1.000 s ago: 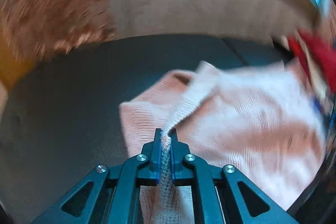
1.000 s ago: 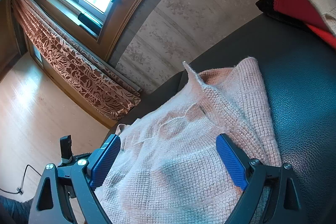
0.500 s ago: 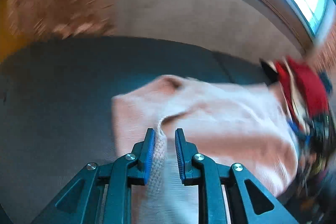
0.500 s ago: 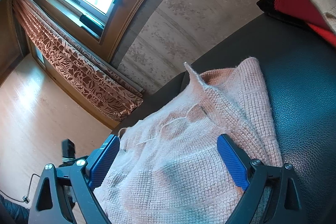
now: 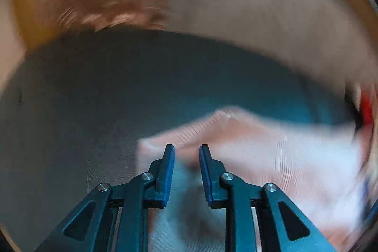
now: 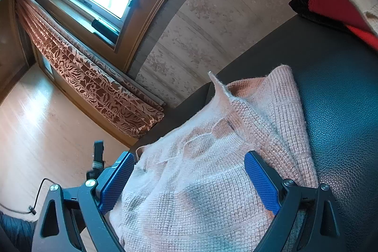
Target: Fold clothes
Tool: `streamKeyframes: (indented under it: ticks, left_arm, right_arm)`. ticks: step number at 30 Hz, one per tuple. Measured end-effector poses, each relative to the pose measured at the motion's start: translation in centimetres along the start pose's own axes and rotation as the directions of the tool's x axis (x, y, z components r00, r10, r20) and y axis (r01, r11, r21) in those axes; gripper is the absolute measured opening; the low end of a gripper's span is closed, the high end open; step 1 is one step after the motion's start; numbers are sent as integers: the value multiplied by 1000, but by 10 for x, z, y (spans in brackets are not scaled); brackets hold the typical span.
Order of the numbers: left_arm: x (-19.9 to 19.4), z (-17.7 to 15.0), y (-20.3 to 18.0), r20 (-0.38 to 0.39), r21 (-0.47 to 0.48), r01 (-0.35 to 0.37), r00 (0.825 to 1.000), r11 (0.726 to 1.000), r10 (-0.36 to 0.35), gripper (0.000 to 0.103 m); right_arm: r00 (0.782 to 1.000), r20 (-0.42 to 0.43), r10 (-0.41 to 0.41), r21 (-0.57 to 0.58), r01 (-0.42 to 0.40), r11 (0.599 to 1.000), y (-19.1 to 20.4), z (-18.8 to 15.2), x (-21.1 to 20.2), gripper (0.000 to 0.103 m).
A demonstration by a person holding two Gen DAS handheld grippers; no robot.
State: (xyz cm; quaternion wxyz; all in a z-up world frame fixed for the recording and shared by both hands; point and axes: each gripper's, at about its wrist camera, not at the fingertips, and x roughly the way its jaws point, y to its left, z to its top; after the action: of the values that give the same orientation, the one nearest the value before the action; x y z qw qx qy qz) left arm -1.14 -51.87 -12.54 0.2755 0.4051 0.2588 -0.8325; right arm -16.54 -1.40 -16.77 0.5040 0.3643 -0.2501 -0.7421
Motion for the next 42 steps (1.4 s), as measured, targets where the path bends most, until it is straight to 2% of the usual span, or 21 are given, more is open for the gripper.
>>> streamKeyframes:
  ticks: [2,4,8,11,13,15,18,21,22,24,25,26,30,32,34,35,37,38,40,41,42]
  left_arm:
    - [-16,-3,20,69,-133,54,997,990,-45,23]
    - [-28,-17,22,101,-146,112,990,983,-98,24]
    - [-43,-57,1,130,-24,106,986,994,-102,24]
    - [-53,-87,-5,140,8,113,984,994,-113,24]
    - [-55,-98,-6,144,16,112,983,994,-113,24]
    - [-55,-105,-5,147,15,108,983,994,-109,24]
    - [-66,-110,-9,174,2,96,980,995,-95,24]
    - [-73,-108,-18,194,68,90,976,994,-102,27]
    - [-73,-107,-23,189,109,68,978,992,-88,27]
    - [-65,-103,-34,167,211,-8,986,977,-28,27]
    - [-55,-96,-36,155,258,-56,988,964,16,27]
    - [-48,-94,-41,145,309,-95,988,946,52,27]
    - [-28,-82,-61,123,489,-136,989,862,86,27]
    - [-19,-75,-69,130,558,-171,985,812,118,30]
    - [-5,-53,-60,171,510,-309,951,803,257,30]
    - [2,-42,-53,170,472,-354,935,807,311,30]
    - [14,-18,-24,74,325,-328,944,887,322,30]
    - [12,-12,-13,65,262,-319,948,911,313,30]
    - [0,-12,-5,113,207,-338,940,918,321,30]
    - [-9,-14,-4,156,191,-355,931,915,329,30]
    - [-19,-16,-1,189,172,-343,932,923,311,30]
  right_arm:
    - [1000,-1,-1,-1,1,1000,0,0,0,96]
    - [1000,-6,-8,-6,8,1000,2,0,1,96]
    - [996,-60,-72,-28,70,997,11,3,6,96]
    - [978,-134,-159,-60,152,987,26,14,10,94]
    - [971,-114,-209,-121,195,973,40,27,4,88]
    - [965,-65,-252,-204,235,950,53,42,-1,88]
    - [943,-67,-326,-292,294,910,61,63,13,88]
    - [907,-158,-391,-303,332,893,55,68,46,88]
    - [885,-191,-424,-312,355,881,51,67,58,82]
    - [835,-257,-487,-332,397,856,42,65,83,55]
    - [815,-274,-510,-347,411,843,41,64,90,23]
    - [809,-268,-523,-370,415,832,44,63,91,6]
    - [789,-233,-568,-456,427,781,59,61,90,6]
    - [797,-180,-576,-489,436,755,75,70,81,4]
    - [806,-116,-580,-497,458,737,87,85,72,3]
    - [805,-84,-587,-489,480,728,89,93,68,3]
    - [798,-56,-601,-449,517,728,84,106,66,3]
    - [792,-58,-608,-427,531,732,76,109,68,3]
    - [788,-72,-611,-377,546,748,61,113,70,3]
    - [805,-97,-586,-341,526,779,53,112,71,4]
    - [821,-120,-559,-304,505,808,45,112,72,6]
